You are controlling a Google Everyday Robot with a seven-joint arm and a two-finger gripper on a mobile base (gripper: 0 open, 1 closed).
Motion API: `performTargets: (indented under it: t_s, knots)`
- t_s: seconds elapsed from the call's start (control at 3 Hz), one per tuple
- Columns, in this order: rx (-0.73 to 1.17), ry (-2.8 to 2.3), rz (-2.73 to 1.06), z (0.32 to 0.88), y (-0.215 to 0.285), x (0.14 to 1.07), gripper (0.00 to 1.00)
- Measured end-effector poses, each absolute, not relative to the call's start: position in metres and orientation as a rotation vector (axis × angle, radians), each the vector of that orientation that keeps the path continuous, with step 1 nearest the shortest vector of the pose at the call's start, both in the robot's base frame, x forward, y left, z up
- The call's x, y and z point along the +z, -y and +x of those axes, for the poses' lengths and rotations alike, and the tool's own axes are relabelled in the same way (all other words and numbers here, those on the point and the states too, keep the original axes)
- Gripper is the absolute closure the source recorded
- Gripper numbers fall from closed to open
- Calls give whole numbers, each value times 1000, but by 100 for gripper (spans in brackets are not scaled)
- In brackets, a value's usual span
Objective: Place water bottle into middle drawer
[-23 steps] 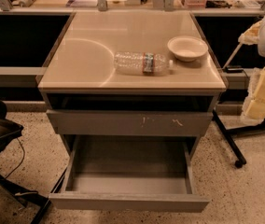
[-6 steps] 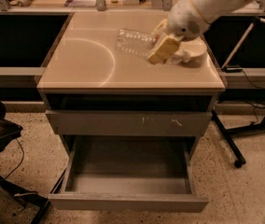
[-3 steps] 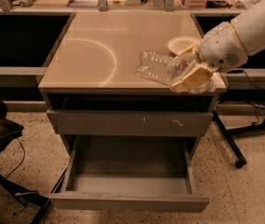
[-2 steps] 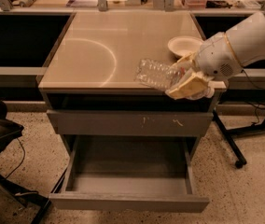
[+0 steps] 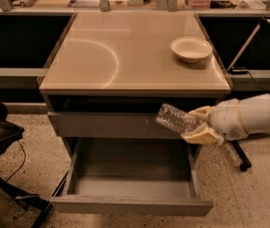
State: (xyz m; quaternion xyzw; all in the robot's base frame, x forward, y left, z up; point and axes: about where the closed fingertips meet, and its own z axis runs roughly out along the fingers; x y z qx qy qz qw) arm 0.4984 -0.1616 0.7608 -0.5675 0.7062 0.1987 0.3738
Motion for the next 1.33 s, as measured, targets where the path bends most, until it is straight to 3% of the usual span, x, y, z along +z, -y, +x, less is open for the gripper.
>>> performTargets:
  t_s: [0.33, 1.0, 1.33]
  knots:
    - [528, -1859, -1313, 498, 202, 697, 100]
    - [545, -1856, -1258, 495, 201, 677, 100]
    - [568, -1841, -1191, 483, 182, 612, 100]
